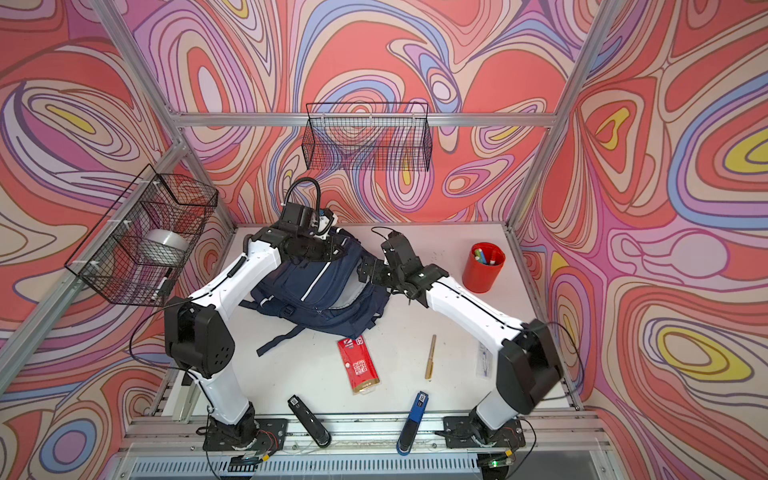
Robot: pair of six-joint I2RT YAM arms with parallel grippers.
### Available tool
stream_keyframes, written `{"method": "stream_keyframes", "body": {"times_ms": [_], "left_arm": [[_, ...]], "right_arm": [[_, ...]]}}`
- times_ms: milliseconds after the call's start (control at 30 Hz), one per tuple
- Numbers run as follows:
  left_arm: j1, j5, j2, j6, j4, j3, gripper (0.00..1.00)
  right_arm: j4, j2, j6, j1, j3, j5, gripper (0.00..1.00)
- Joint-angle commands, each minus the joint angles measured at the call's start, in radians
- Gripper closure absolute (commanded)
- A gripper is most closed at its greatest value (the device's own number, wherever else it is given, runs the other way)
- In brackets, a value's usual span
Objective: Pack the student bag
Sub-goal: 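Withdraw the right gripper from the bag and move it over the wooden pencil, then grasp the wooden pencil on the table with the right gripper and lift it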
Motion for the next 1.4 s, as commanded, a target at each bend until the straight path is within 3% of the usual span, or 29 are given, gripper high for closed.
{"method": "stream_keyframes", "body": {"times_ms": [0,133,433,933,1233,1367], "left_arm": [[0.003,0.008,-0.016,-0.021,-0.003,-0.033,1.00],[0.003,-0.019,-0.024,-0.011,-0.001,-0.070,1.00],[0.000,-0.028,-0.041,-0.020,0.011,-0.100,1.00],[-0.001,0.020,-0.044,-0.030,0.018,-0.104,1.00],[0.000,0.018,-0.062,-0.030,0.015,-0.101,1.00],[-0.001,0.020,-0.067,-0.033,0.015,-0.101,1.00]], "right_arm": [[-0.246,-0.036,-0.098,-0.070,-0.036,0.068,0.03],[-0.344,-0.103,-0.117,-0.079,-0.134,0.055,0.05],[-0.363,-0.160,0.069,-0.079,-0.359,0.031,0.02],[-0.276,-0.058,0.103,-0.080,-0.529,0.064,0.35],[-0.302,-0.010,0.075,-0.079,-0.509,0.151,0.41],[-0.252,0.013,0.073,-0.079,-0.518,0.099,0.42]]}}
